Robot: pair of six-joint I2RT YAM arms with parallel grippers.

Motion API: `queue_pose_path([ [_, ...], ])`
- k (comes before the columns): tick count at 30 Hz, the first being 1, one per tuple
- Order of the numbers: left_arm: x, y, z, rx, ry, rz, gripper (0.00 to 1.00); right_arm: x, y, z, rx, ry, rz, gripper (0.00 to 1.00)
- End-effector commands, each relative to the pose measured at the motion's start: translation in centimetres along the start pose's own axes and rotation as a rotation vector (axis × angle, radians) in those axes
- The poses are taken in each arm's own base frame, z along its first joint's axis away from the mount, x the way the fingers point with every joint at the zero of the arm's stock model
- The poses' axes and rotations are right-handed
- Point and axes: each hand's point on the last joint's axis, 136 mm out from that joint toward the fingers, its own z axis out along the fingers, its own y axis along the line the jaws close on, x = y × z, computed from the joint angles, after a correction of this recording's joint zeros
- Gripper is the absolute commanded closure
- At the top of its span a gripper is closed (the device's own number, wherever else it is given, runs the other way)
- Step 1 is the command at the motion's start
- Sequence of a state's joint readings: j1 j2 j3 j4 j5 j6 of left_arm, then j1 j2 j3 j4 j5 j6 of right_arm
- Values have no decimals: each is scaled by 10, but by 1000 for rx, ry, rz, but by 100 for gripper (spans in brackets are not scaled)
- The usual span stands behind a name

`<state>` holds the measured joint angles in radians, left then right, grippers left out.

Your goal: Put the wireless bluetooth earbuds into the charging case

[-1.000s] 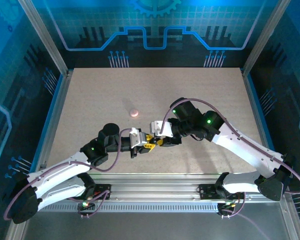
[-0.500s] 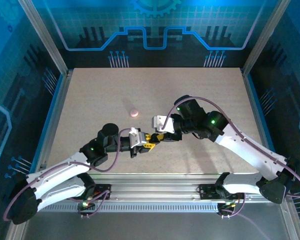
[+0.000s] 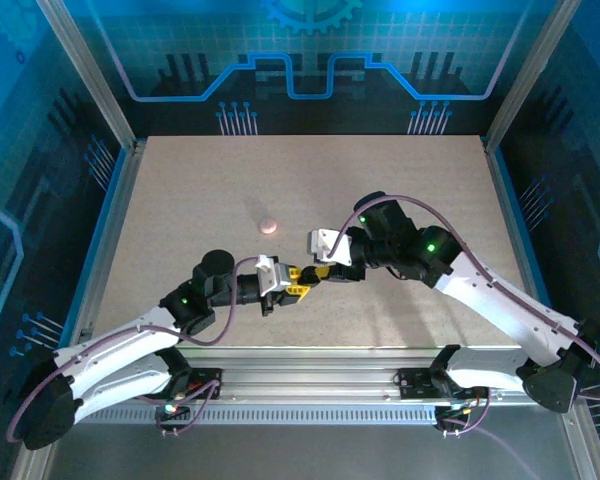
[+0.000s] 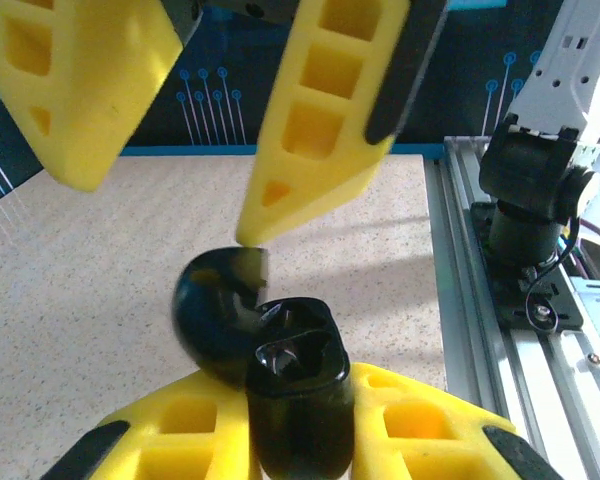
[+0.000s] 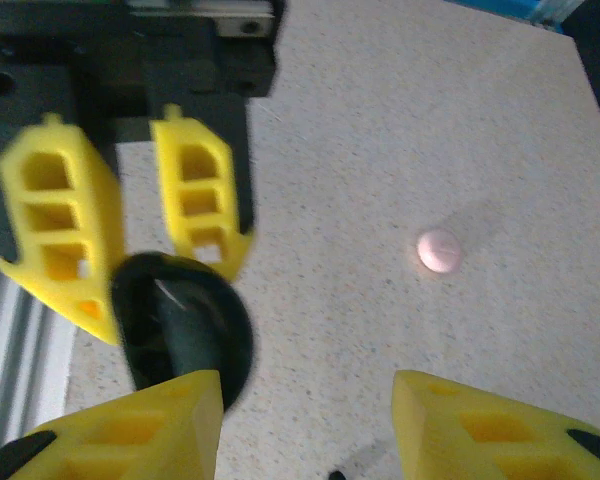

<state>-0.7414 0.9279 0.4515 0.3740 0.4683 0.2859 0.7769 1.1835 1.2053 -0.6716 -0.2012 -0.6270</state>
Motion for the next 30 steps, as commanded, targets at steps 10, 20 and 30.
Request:
queue_pose_path([
  [10, -17, -2, -3, 8, -101, -24, 87, -9, 13, -18, -61, -126, 34, 48],
  [20, -20, -5, -3, 30, -109, -18, 87, -16, 22, -8, -156, -163, 59, 51],
  [30, -21, -8, -3, 42, -113, -15, 87, -21, 25, -1, -205, -188, 63, 61],
])
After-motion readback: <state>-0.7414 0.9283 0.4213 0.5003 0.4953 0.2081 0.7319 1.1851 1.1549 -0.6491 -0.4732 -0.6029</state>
